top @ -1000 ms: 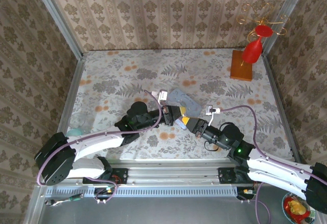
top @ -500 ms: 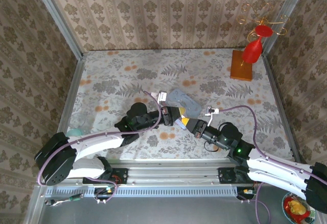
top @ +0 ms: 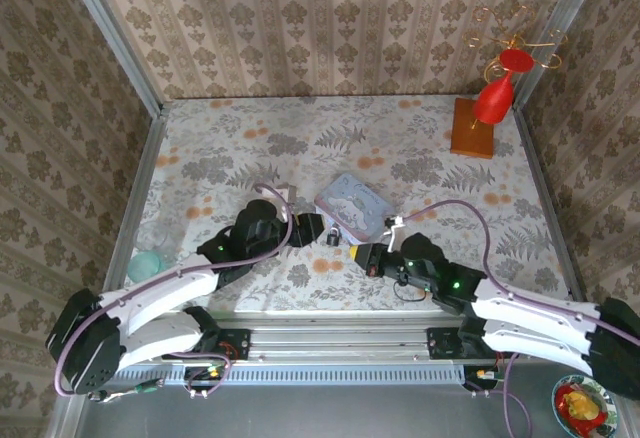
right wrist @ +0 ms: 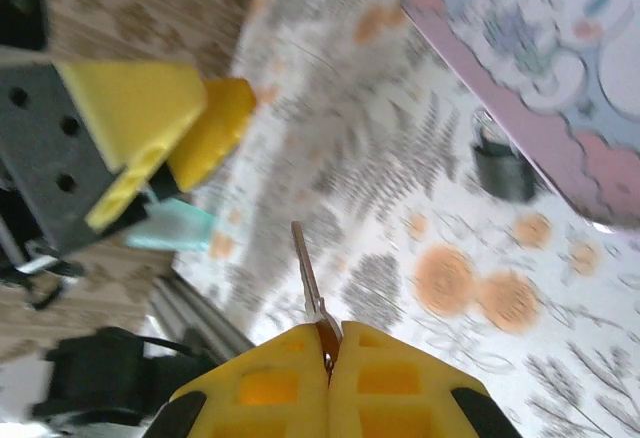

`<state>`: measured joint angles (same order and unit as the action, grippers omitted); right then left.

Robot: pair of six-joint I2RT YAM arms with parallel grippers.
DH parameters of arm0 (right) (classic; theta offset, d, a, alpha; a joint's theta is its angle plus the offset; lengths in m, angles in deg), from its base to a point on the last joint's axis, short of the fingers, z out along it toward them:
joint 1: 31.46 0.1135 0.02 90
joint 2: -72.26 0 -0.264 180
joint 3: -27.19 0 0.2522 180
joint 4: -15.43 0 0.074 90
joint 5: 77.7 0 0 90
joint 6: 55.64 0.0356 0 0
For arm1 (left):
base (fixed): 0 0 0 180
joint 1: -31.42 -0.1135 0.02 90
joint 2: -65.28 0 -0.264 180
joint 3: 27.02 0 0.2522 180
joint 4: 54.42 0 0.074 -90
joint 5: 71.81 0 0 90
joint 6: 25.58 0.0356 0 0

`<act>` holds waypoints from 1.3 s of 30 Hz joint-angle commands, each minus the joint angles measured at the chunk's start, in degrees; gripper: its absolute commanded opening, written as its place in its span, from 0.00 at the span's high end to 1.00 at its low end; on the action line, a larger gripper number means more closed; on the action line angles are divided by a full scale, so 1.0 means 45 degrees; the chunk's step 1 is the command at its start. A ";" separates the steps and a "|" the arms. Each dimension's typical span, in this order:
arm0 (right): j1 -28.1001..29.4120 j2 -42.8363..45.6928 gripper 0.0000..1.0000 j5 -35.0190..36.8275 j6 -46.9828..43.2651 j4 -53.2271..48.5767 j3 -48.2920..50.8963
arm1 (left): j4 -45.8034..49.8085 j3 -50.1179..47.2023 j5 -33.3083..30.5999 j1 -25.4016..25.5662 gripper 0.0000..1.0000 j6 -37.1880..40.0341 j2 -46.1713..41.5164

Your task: Unlock the padlock with the key

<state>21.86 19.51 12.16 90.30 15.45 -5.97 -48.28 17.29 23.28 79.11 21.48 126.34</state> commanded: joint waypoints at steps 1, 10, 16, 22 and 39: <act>0.0332 -0.1209 1.00 0.0650 -0.0555 -0.0879 -0.0555 | 0.0390 -0.0362 -0.0154 -0.0089 0.42 0.1106 0.0819; 0.0201 -0.3722 1.00 0.1282 -0.1292 -0.1109 -0.1117 | -0.1796 -0.0388 -0.0167 0.0347 0.38 0.2581 0.3482; -0.1360 -0.4617 1.00 -0.0113 -0.1401 0.0119 -0.0858 | -0.3947 -0.0315 0.0044 0.0417 0.36 0.3195 0.5180; -0.2463 -0.4969 1.00 -0.0444 -0.2296 -0.0284 -0.1313 | -0.4893 0.0190 -0.0110 0.0423 0.34 0.3504 0.6583; -0.4656 -0.5074 1.00 -0.1813 -0.3193 -0.0238 -0.1554 | -0.6611 0.1890 0.1100 0.0428 0.42 0.3008 0.9442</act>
<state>1.59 -2.76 5.56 77.49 13.68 -11.72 -76.30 23.95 25.57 80.57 35.51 167.23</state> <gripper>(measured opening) 0.067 0.587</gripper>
